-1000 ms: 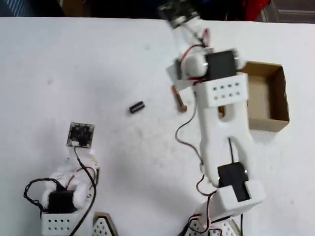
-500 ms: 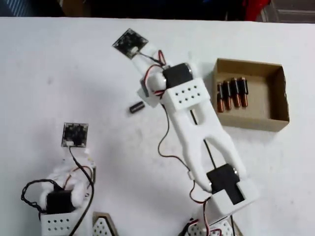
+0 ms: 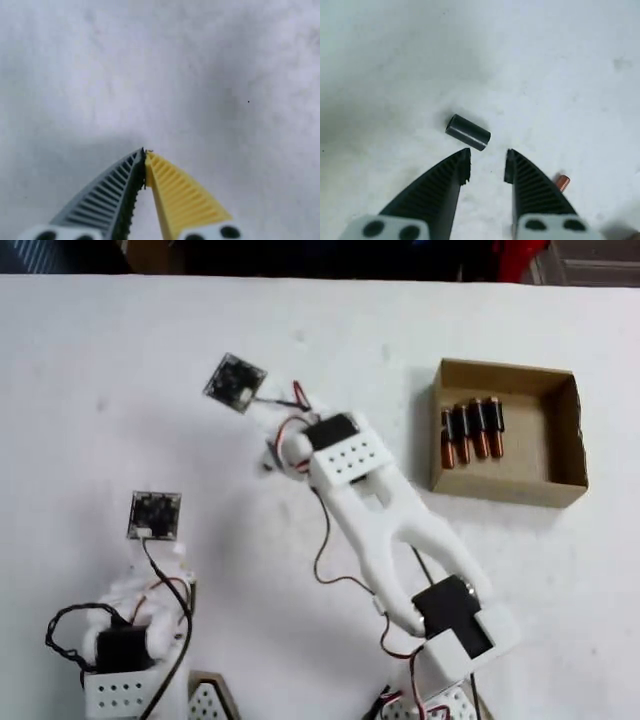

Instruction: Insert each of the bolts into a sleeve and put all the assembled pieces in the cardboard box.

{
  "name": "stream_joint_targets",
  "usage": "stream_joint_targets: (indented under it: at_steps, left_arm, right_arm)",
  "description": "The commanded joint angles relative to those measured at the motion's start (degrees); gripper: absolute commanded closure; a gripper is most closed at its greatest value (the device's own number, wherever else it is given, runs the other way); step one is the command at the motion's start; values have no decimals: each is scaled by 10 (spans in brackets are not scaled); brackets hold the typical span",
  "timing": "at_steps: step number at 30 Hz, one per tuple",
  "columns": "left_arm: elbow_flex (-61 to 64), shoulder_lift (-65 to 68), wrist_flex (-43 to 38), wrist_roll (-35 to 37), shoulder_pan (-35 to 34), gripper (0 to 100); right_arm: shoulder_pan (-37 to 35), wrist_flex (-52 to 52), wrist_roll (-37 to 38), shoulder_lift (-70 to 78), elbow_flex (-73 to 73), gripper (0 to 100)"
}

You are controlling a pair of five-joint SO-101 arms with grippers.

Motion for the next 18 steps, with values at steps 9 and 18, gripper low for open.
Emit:
stream_joint_targets:
  at_steps: [9,18]
  left_arm:
    - [-4,-2,-14,-7,-8,977]
    - [-4,-2,-14,-7,-8,977]
  right_arm:
    - [1,-383,11,-27,198,982]
    - [1,-466,5,-26,242,982]
